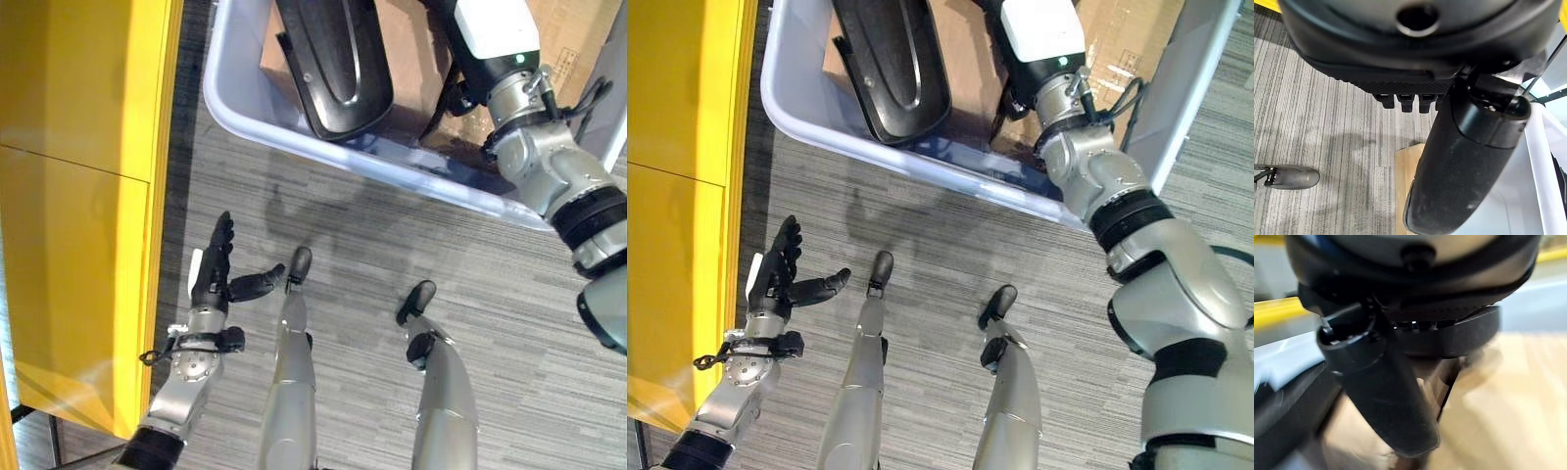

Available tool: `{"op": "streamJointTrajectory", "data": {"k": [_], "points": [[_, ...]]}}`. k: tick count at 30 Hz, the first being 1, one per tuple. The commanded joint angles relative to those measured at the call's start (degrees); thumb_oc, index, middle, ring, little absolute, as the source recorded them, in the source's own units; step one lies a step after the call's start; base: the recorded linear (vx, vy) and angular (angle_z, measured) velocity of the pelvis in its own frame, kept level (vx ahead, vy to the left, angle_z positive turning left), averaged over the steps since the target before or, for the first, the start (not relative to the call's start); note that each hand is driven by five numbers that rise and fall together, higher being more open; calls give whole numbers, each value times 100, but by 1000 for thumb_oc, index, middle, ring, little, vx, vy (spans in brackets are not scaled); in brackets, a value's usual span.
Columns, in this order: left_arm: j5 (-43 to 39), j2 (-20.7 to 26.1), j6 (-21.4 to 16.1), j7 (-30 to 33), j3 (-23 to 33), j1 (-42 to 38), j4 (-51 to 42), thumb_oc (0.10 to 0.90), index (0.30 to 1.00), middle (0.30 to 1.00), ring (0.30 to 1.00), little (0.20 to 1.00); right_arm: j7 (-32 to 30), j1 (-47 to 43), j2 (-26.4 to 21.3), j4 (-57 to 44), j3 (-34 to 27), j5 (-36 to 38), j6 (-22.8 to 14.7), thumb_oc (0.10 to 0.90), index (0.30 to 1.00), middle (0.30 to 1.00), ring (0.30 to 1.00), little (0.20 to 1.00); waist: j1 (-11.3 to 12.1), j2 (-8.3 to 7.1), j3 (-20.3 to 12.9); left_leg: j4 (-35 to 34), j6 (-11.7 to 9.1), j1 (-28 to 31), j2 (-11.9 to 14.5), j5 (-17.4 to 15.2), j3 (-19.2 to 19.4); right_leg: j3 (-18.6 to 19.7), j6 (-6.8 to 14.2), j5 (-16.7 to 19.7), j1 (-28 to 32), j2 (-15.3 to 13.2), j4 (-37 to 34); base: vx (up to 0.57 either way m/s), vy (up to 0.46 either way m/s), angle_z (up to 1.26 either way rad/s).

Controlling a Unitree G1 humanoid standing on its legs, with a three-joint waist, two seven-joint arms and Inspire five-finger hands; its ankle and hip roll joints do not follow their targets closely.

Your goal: Move parts from the plastic box to the shelf.

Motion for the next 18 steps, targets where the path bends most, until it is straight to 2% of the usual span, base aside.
{"op": "streamJointTrajectory", "data": {"k": [1,9,18], "points": [[-67,87,-290,272,60,-147,-459,900,1000,1000,1000,1000,-180,57,-163,-738,-451,1610,-344,900,1000,1000,1000,1000,-3,-187,345,-374,87,890,374,517,188,-75,519,516,922,11,-1084,-17,6,-4],[-134,126,-161,224,184,45,-462,900,1000,1000,1000,1000,85,1233,279,-1971,-1433,3072,-843,900,1000,1000,1000,1000,-120,-336,320,-374,122,1071,368,411,256,-44,527,561,1146,29,-1187,-12,15,-5],[-176,164,-97,164,260,238,-543,900,1000,1000,1000,1000,421,2055,620,-2952,-1872,4142,-1154,900,1000,1000,1000,1000,-193,-447,236,-374,136,1274,368,338,290,-38,537,603,1392,38,-1295,-2,1,-1]]}}
